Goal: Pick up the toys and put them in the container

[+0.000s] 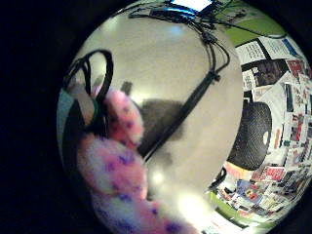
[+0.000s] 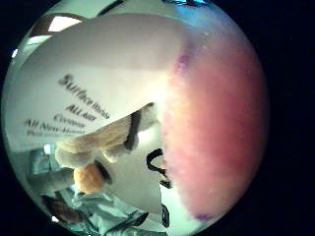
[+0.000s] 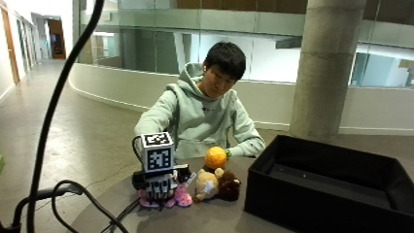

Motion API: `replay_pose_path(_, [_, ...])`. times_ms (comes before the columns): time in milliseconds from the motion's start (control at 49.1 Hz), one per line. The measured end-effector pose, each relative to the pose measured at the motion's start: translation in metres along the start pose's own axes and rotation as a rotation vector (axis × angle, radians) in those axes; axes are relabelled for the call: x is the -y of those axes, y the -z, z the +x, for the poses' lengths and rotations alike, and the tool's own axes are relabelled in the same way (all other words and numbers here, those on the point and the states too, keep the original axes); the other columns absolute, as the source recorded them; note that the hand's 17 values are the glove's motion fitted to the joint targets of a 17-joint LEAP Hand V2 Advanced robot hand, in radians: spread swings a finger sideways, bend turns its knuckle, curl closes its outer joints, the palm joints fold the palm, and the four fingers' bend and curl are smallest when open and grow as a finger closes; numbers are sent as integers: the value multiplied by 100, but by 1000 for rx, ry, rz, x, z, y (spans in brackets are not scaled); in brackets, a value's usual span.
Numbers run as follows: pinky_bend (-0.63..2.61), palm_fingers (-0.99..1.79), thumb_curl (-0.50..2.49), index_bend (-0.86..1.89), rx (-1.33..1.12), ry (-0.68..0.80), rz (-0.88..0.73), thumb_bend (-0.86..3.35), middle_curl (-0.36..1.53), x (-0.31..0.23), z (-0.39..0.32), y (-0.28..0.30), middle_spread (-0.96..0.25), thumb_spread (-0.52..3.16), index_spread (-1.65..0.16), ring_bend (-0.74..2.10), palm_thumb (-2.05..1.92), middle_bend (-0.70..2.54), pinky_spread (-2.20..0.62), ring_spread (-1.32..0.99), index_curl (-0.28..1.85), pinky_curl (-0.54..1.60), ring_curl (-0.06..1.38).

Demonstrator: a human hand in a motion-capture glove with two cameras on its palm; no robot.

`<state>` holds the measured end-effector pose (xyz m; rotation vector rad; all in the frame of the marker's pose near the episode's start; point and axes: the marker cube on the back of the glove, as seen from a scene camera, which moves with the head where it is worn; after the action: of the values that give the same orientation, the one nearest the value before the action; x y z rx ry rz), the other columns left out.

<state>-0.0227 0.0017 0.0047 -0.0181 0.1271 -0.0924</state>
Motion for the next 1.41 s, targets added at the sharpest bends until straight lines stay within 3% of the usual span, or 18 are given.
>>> replay_pose_path(245, [89, 128, 52, 62, 59, 13, -346, 18, 46, -33, -18, 15, -23, 72, -29, 116, 51, 115, -35, -39, 9, 44, 46])
replay_pose_path(367, [91, 122, 58, 83, 2, 33, -399, 17, 51, -71, -44, 52, -20, 64, -29, 122, 52, 123, -35, -37, 16, 47, 50])
replay_pose_path(469, [93, 118, 62, 94, -26, 109, -319, 15, 54, -97, -80, 106, -18, 58, -29, 126, 53, 130, -35, -36, 21, 49, 53])
replay_pose_path(632, [96, 112, 68, 104, -61, 249, -175, 13, 58, -73, -154, 196, -16, 52, -28, 131, 53, 135, -35, -34, 28, 52, 56])
replay_pose_path(958, [105, 104, 78, 106, -32, 438, 244, 7, 62, -3, -303, 234, -15, 48, -26, 135, 51, 137, -36, -33, 35, 57, 59])
replay_pose_path(1040, [107, 94, 79, 100, 13, 440, 413, 5, 64, 14, -326, 242, -16, 51, -26, 136, 49, 137, -35, -33, 37, 59, 60])
replay_pose_path(1081, [103, 62, 79, 85, 57, 425, 440, 4, 64, 22, -337, 245, -17, 60, -27, 141, 47, 133, -33, -33, 34, 59, 63])
replay_pose_path(1101, [101, 42, 78, 78, 81, 417, 430, 1, 64, 25, -342, 246, -17, 66, -25, 140, 42, 129, -32, -32, 34, 60, 63])
replay_pose_path(1121, [100, -20, 72, 65, 103, 412, 410, -6, 58, 26, -348, 246, -15, 79, -24, 124, 30, 109, -26, -31, 32, 61, 60])
replay_pose_path(1162, [104, -73, 65, 57, 137, 411, 370, -13, 50, 27, -356, 246, -10, 85, -22, 99, 15, 78, -20, -24, 33, 63, 57])
replay_pose_path(1264, [92, -65, 56, 33, 130, 434, 346, -8, 36, 26, -359, 247, -4, 97, -20, 55, 1, 43, -10, -15, 23, 49, 38])
replay_pose_path(1407, [74, -43, 49, 13, 99, 437, 361, -5, 30, 14, -340, 249, -1, 106, -19, 30, -3, 19, -3, -10, 20, 41, 27])
